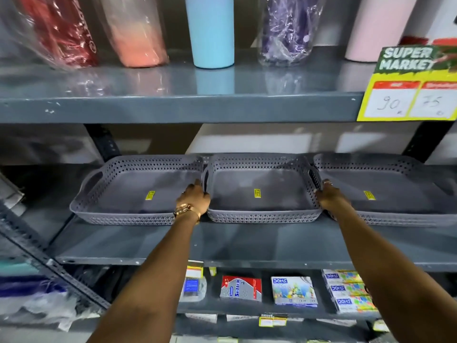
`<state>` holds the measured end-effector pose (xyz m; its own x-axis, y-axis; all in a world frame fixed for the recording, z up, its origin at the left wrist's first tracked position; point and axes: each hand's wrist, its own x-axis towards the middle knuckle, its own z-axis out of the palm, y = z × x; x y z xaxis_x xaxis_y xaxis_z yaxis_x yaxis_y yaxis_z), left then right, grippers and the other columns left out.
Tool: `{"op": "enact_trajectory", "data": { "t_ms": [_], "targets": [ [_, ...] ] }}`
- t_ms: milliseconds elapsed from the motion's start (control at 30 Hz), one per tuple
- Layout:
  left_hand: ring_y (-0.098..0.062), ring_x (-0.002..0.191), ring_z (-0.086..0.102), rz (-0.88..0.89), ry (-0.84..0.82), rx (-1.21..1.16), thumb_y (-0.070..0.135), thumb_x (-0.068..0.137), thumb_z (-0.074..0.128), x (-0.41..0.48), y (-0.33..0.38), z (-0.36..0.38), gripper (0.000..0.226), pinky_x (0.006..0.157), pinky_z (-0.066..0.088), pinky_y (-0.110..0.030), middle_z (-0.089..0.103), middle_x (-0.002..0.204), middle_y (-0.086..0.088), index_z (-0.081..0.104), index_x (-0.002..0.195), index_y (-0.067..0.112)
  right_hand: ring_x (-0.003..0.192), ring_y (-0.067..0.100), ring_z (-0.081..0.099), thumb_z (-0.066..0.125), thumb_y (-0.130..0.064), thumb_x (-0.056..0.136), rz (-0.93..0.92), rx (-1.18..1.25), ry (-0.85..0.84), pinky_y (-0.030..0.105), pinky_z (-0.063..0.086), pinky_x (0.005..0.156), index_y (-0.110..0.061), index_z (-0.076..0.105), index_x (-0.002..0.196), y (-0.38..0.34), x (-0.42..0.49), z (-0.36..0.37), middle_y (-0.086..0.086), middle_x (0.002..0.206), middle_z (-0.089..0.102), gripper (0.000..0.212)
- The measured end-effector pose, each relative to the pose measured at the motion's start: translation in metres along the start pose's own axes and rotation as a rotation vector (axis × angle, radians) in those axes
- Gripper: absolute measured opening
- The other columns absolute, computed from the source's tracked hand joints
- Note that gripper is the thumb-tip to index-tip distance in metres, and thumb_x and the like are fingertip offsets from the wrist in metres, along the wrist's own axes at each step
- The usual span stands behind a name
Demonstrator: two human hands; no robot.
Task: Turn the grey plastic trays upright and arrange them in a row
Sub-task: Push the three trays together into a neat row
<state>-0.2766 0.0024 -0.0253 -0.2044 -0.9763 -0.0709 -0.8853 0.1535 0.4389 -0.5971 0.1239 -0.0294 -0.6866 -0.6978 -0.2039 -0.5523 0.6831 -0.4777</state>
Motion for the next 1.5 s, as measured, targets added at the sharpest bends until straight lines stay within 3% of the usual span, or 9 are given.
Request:
{"op": "enact_trajectory", "data": {
  "t_ms": [200, 433, 633, 800, 1500],
  "targets": [
    [-0.042, 0.122, 0.051, -0.016, -0.029, 0.063, 0.023, 0.093, 0.037, 0.006, 0.005, 0.002, 0.058, 0.100, 0.043, -0.047, 0.044, 0.144, -0.018, 0.022, 0.149, 0.016, 0.116, 0.043, 0.056, 0.035, -0.025, 0.099, 0.044, -0.057, 0.022, 0.051, 0.045, 0.095, -0.010, 0.035, 0.133, -0.004, -0.004, 0.002, 0.024, 0.129, 0.057, 0.038],
    [-0.045, 0.118, 0.053, -0.011, -0.012, 0.055, 0.022, 0.092, 0.037, -0.024, 0.005, 0.005, 0.055, 0.096, 0.044, -0.050, 0.049, 0.138, -0.021, 0.025, 0.144, 0.015, 0.115, 0.040, 0.057, 0.034, -0.017, 0.096, 0.080, -0.104, 0.081, 0.048, 0.045, 0.097, -0.013, 0.036, 0.133, 0.007, -0.035, 0.004, 0.022, 0.127, 0.059, 0.037],
    [-0.046, 0.116, 0.054, 0.024, 0.006, 0.046, 0.020, 0.091, 0.039, -0.065, 0.002, 0.010, 0.045, 0.093, 0.044, -0.052, 0.051, 0.135, -0.023, 0.030, 0.135, 0.010, 0.112, 0.040, 0.060, 0.038, -0.026, 0.097, 0.032, -0.112, 0.109, 0.048, 0.046, 0.095, -0.008, 0.043, 0.126, 0.033, -0.063, 0.000, 0.023, 0.123, 0.062, 0.034],
    [-0.045, 0.122, 0.049, 0.000, 0.010, 0.075, 0.020, 0.094, 0.039, -0.089, 0.004, 0.010, 0.049, 0.096, 0.041, -0.050, 0.047, 0.140, -0.021, 0.027, 0.141, 0.010, 0.109, 0.040, 0.060, 0.035, -0.026, 0.099, 0.011, -0.117, 0.121, 0.049, 0.047, 0.094, -0.008, 0.044, 0.125, 0.045, -0.081, -0.004, 0.023, 0.119, 0.063, 0.034],
    [-0.041, 0.115, 0.056, 0.023, 0.031, 0.089, 0.020, 0.094, 0.040, -0.096, 0.004, 0.012, 0.052, 0.091, 0.045, -0.048, 0.051, 0.136, -0.020, 0.026, 0.143, 0.011, 0.106, 0.042, 0.060, 0.036, -0.024, 0.098, -0.016, -0.107, 0.103, 0.048, 0.045, 0.091, -0.008, 0.041, 0.122, 0.055, -0.094, -0.009, 0.026, 0.116, 0.062, 0.030]
  ]
}}
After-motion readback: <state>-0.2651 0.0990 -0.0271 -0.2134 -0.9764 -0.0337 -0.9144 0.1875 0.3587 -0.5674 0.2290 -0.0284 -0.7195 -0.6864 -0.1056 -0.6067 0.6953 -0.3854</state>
